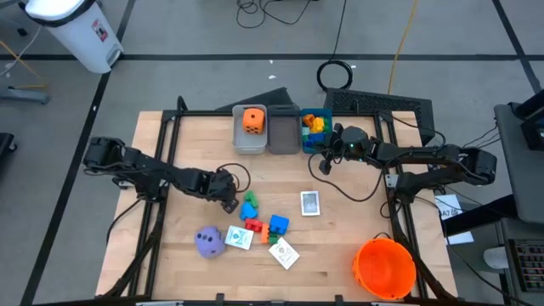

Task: Pick & Place Toys
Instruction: Put the yellow game piece into the blue bin

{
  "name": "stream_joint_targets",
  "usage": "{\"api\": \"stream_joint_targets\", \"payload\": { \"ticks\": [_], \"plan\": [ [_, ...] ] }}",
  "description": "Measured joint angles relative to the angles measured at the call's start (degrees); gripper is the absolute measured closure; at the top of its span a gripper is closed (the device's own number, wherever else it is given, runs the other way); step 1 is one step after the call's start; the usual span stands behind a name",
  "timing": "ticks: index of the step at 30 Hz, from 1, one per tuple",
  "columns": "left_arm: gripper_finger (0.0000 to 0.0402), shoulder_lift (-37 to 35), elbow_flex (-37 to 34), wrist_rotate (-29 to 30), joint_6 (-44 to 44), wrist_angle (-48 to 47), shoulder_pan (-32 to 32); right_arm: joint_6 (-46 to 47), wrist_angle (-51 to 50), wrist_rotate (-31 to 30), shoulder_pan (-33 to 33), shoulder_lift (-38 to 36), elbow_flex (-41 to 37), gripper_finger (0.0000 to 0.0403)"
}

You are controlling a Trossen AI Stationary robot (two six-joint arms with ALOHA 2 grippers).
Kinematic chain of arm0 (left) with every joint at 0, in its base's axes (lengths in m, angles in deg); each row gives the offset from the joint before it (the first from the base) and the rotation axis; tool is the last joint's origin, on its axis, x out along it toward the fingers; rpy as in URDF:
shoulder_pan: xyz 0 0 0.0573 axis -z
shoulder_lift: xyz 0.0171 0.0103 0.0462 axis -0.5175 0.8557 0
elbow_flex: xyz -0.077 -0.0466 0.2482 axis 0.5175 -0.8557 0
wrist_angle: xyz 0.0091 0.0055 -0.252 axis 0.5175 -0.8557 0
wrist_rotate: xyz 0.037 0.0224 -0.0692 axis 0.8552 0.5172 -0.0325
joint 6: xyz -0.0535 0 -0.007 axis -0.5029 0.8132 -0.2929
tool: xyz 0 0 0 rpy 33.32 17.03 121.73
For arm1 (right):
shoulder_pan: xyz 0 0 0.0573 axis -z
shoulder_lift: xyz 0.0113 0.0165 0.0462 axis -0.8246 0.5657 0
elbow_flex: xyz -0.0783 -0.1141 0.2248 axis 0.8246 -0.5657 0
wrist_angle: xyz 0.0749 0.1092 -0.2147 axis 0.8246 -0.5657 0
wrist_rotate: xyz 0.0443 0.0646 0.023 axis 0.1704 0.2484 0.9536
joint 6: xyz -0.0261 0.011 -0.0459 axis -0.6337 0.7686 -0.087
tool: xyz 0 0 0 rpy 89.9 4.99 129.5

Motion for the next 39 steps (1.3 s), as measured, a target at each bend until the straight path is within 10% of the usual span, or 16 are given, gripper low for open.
{"api": "stream_joint_targets", "payload": {
  "ticks": [10,21,29,39],
  "plan": [
    [0.0179,2.3,0.2,0.3,12.1,2.1,0.0,0.0,0.0,0.0,0.0,0.0,0.0,0.0403],
    [0.0305,1.6,0.5,-0.7,25.9,3.6,0.0,0.0,0.0,0.0,0.0,0.0,0.0,0.0403],
    [0.0305,-3.6,7.8,6.5,32.4,-3.0,0.0,0.0,0.1,0.0,0.0,0.0,0.0,0.0403],
    [0.0302,-3.8,11.9,7.4,50.1,23.5,-3.5,0.2,1.3,0.0,0.0,0.0,0.0,0.0398]
  ]
}}
